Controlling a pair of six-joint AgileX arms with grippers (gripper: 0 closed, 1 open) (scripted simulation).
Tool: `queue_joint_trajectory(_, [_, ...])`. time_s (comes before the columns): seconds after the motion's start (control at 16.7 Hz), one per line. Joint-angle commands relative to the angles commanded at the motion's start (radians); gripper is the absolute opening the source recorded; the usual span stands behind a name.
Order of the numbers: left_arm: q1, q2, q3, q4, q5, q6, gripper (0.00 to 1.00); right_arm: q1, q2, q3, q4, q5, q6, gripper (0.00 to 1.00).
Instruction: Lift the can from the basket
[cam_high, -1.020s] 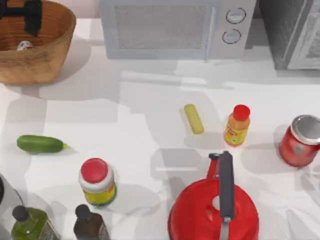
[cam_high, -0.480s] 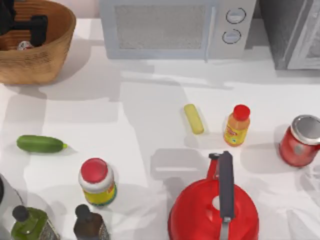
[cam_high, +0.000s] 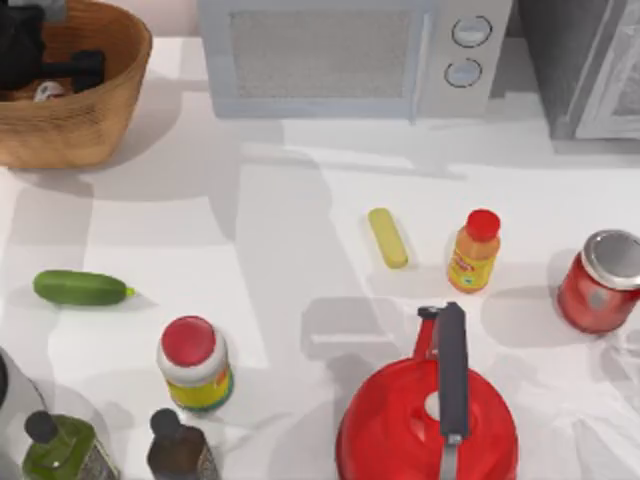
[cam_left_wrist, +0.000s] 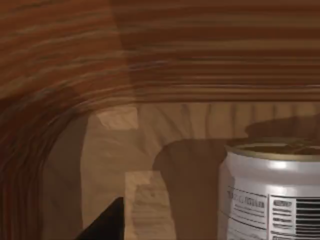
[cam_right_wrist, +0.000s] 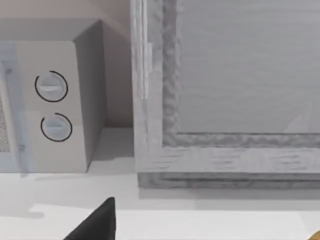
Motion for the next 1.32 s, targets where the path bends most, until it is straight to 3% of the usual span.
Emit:
queue_joint_trajectory(0.36, [-0.001, 0.02, 0.011, 0.009, 0.0, -0.002, 1.0, 0.0, 0.0, 0.0, 0.0, 0.0, 0.0, 1.0])
queue_joint_trajectory(1.14, [-0.001, 0.02, 0.011, 0.009, 0.0, -0.002, 0.02, 0.0, 0.0, 0.0, 0.0, 0.0, 0.0, 1.0])
queue_joint_trajectory(1.32, [-0.001, 0.02, 0.011, 0.009, 0.0, -0.002, 0.0, 0.0, 0.0, 0.0, 0.0, 0.0, 0.0, 1.0])
